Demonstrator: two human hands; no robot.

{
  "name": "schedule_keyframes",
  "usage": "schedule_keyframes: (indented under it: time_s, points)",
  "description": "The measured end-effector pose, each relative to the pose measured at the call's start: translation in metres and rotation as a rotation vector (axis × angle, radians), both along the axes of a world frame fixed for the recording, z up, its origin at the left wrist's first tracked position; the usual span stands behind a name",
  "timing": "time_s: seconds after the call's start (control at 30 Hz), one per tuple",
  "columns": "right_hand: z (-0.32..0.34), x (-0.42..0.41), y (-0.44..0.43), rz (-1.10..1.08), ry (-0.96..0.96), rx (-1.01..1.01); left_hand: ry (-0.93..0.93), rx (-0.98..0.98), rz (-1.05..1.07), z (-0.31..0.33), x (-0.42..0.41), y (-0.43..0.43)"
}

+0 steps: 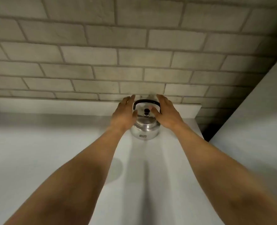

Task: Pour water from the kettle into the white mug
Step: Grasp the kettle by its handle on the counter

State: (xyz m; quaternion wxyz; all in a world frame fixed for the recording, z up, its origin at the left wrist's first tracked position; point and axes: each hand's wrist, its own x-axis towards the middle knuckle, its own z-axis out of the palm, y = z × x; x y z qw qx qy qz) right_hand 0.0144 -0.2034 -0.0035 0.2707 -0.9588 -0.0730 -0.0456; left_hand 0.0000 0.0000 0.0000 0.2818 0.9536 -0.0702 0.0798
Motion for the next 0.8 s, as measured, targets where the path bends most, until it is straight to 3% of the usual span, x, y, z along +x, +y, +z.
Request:
schedule_keyframes:
  time_s: [0.47,0.63,0.8]
  points:
    - [-0.017,0.055,0.002,0.229,-0.063,0.108,-0.012,-0.121,-0.118,-0.025,0.057,-0.006]
    - [0.002,0.043,-0.003,0.203,-0.005,0.143,-0.018,-0.126,-0.172,-0.016,0.05,-0.001]
    - [0.024,0.008,0.004,0.204,-0.098,0.236,-0.016,-0.169,-0.175,0.007,0.012,0.004]
